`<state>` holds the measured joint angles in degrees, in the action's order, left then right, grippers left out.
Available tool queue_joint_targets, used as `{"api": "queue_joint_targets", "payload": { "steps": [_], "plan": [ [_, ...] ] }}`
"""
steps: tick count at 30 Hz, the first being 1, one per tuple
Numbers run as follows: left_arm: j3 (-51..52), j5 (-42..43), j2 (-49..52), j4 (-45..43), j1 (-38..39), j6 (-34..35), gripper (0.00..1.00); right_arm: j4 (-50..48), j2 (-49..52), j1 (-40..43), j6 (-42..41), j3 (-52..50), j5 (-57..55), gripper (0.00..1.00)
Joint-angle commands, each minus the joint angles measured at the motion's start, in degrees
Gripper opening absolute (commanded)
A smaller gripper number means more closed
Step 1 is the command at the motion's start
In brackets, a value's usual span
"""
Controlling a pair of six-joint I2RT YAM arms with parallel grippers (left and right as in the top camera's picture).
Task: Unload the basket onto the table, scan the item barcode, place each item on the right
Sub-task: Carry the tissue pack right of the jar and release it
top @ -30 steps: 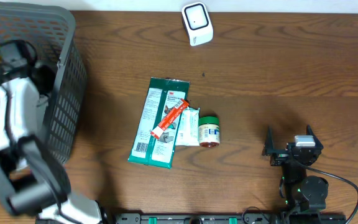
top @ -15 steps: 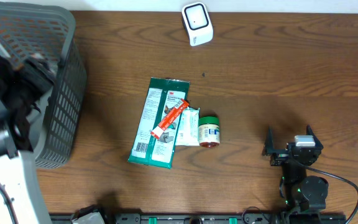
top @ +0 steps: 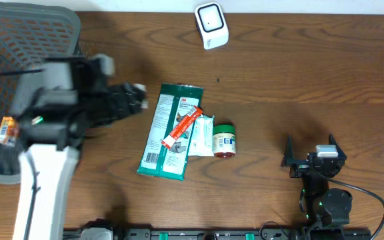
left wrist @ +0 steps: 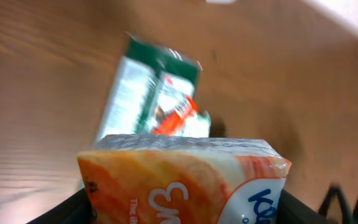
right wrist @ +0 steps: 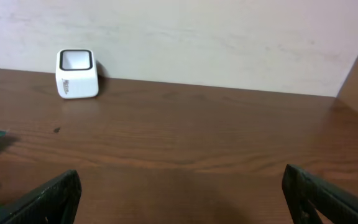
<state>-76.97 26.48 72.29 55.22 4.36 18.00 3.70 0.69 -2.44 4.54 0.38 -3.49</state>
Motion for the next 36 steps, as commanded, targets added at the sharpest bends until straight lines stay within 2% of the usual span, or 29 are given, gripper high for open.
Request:
{"api": "queue_joint_targets", "payload": {
  "steps": [1,6,19,25,34,36],
  "plan": [
    [0.8,-3.0,5.0,0.0,7.3,-0.6,0.67,0.2,-0.3,0.2,-0.9,-0.1,-0.5,0.99],
    [0.3,-5.1,12.6,1.4,13.2,-0.3,0.67,0.2,-0.3,0.2,-0.9,-0.1,-0.5,0.99],
    [-0.4,-5.1,26.0,-0.5,19.5,1.0,0.67,0.2,-0.3,0.2,-0.9,-0.1,-0.5,0.99],
    [-0.4,-5.1,29.7,-10.1,24.5,3.8,0.67,0.2,-0.3,0.2,-0.9,-0.1,-0.5,0.99],
    [-0.4,-5.3,30.4,-29.9,32.2,4.9,0.67,0.2,-0.3,0.2,-0.9,-0.1,-0.5,0.99],
    [-0.4,-8.3,30.5,-33.1,34.2,4.8,0.67,0.2,-0.3,0.2,-0.9,-0.1,-0.5,0.99]
  ]
}}
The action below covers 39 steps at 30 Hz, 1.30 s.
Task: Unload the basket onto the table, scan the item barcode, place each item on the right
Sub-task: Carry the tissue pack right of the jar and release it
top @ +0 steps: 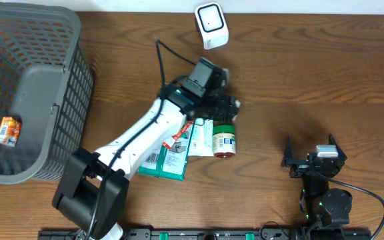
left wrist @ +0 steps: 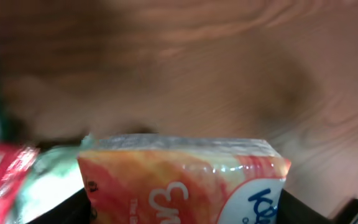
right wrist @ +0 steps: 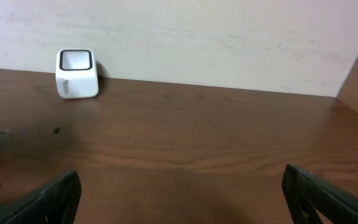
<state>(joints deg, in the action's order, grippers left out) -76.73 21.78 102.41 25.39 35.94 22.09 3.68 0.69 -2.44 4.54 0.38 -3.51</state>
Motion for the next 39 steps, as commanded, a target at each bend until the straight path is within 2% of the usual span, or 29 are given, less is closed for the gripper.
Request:
{"api": "queue_joint_targets", "payload": {
  "steps": [1,4,9,21,32,39],
  "plan": [
    [-0.6,-6.1,0.3,-4.1,3.5,0.8,0.67,0.2,-0.3,0.2,-0.9,-0.1,-0.5,0.99],
    [-0.6,-13.5,0.4,-5.2,6.0,0.8,0.67,0.2,-0.3,0.2,-0.9,-0.1,-0.5,0.99],
    [-0.6,-19.3,0.4,-5.4,8.7,0.7,0.68,0.2,-0.3,0.2,-0.9,-0.1,-0.5,0.99],
    [-0.5,-19.5,5.3,-7.7,9.8,0.7,0.68,0.2,-0.3,0.2,-0.9,-0.1,-0.5,0.99],
    [-0.5,-19.4,6.5,-9.5,9.9,0.7,0.94,0.2,-0.3,0.2,-0.9,-0.1,-0.5,0.99],
    [-1.1,-19.5,6.1,-9.2,9.9,0.7,0.96,0.2,-0.3,0.2,-0.9,-0.1,-0.5,0.99]
  ]
}}
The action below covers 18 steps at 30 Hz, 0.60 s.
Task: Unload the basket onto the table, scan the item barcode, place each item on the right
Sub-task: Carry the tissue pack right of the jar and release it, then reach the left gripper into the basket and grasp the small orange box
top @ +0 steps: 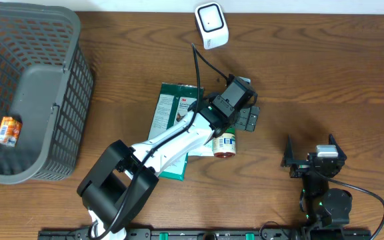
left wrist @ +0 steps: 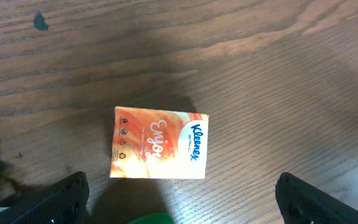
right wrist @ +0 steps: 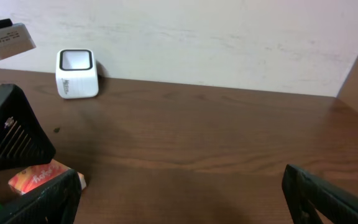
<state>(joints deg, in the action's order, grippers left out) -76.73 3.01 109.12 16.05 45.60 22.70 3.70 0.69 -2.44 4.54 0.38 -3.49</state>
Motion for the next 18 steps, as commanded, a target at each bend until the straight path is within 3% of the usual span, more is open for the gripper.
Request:
{"api": "queue_joint_targets", "payload": {
  "steps": [1,9,18],
  "plan": [
    [-1.4,-0.7,-1.1,0.2,0.2,0.1,0.96,0.2,-0.3,0.2,-0.9,-0.1,-0.5,0.99],
    [-2.9,-2.6,-11.1,5.2,-4.6,-2.1,0.96,0.2,-0.3,0.2,-0.9,-0.1,-0.5,0.99],
    [-2.9,-3.6,-35.1,16.2,-25.7,-0.7,0.96,0.2,-0.3,0.2,-0.9,-0.1,-0.5,0.99]
  ]
}}
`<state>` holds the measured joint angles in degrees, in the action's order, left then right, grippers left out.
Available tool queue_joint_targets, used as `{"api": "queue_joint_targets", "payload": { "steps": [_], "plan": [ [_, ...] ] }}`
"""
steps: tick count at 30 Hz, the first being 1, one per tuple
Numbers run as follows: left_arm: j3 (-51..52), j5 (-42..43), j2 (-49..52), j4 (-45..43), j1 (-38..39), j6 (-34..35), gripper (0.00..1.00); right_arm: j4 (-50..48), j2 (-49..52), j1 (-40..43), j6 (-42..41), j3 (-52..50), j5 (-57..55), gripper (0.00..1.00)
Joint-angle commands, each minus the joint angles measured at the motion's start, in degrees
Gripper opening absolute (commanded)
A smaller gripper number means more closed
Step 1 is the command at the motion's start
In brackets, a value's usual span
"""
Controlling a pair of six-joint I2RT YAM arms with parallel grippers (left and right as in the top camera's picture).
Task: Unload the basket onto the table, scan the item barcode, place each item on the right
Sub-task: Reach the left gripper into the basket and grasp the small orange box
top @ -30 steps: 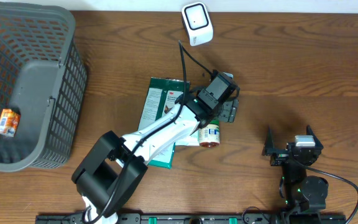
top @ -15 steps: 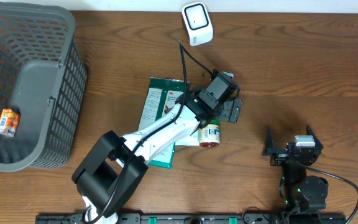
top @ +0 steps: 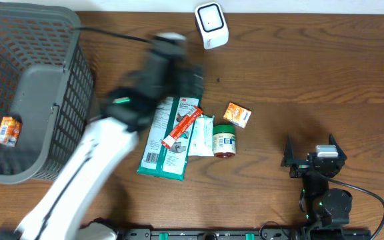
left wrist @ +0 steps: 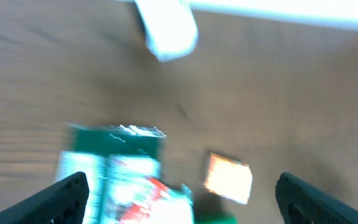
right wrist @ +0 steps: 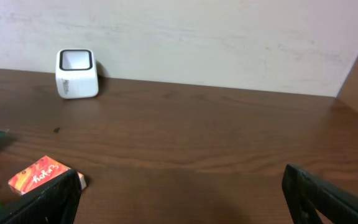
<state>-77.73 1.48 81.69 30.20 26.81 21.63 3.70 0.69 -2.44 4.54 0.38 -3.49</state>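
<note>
The orange tissue pack lies flat on the table, right of the item pile; it also shows in the left wrist view and the right wrist view. The white scanner stands at the table's far edge, window up. My left gripper, blurred by motion, is open and empty over the top of the green pack, well left of the tissue pack. My right gripper rests open at the front right, nothing between its fingers.
A grey basket at the left holds a small orange item. The pile in the middle has a green pack, a red stick, a white packet and a green-lidded jar.
My left gripper was open right above the tissue pack; it is now further left and higher, over the green pack. The tissue pack stays on the table. The right arm is unchanged.
My left gripper first held the tissue pack near the basket. Then it held the pack over the pile, beside the jar. Later it stood open with the pack lying on the table beneath it. Now it has drawn back to the left, empty.
</note>
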Motion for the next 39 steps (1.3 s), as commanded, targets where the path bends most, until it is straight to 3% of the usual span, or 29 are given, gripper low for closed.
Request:
{"api": "queue_joint_targets", "payload": {
  "steps": [1,8,16,24,33,36,39],
  "plan": [
    [-1.9,-2.7,-9.8,2.8,-9.6,0.9,0.96,0.2,-0.3,0.2,-0.9,-0.1,-0.5,0.99],
    [-1.9,-4.5,-19.6,8.9,-30.9,1.6,0.97,0.2,-0.3,0.2,-0.9,-0.1,-0.5,0.99],
    [-0.3,-9.0,-16.0,17.3,-47.8,1.6,0.97,0.2,-0.3,0.2,-0.9,-0.1,-0.5,0.99],
    [0.8,-9.1,-3.1,19.3,-53.9,1.6,0.97,0.2,-0.3,0.2,-0.9,-0.1,-0.5,0.99],
    [0.8,-17.1,8.4,18.1,-58.6,0.5,0.97,0.2,-0.3,0.2,-0.9,-0.1,-0.5,0.99],
    [0.8,-17.1,10.4,16.2,-59.6,-4.9,0.97,0.2,-0.3,0.2,-0.9,-0.1,-0.5,0.99],
    [0.8,-17.1,12.3,12.4,-60.0,-15.3,0.96,0.2,-0.3,0.2,-0.9,-0.1,-0.5,0.99]
  ]
}}
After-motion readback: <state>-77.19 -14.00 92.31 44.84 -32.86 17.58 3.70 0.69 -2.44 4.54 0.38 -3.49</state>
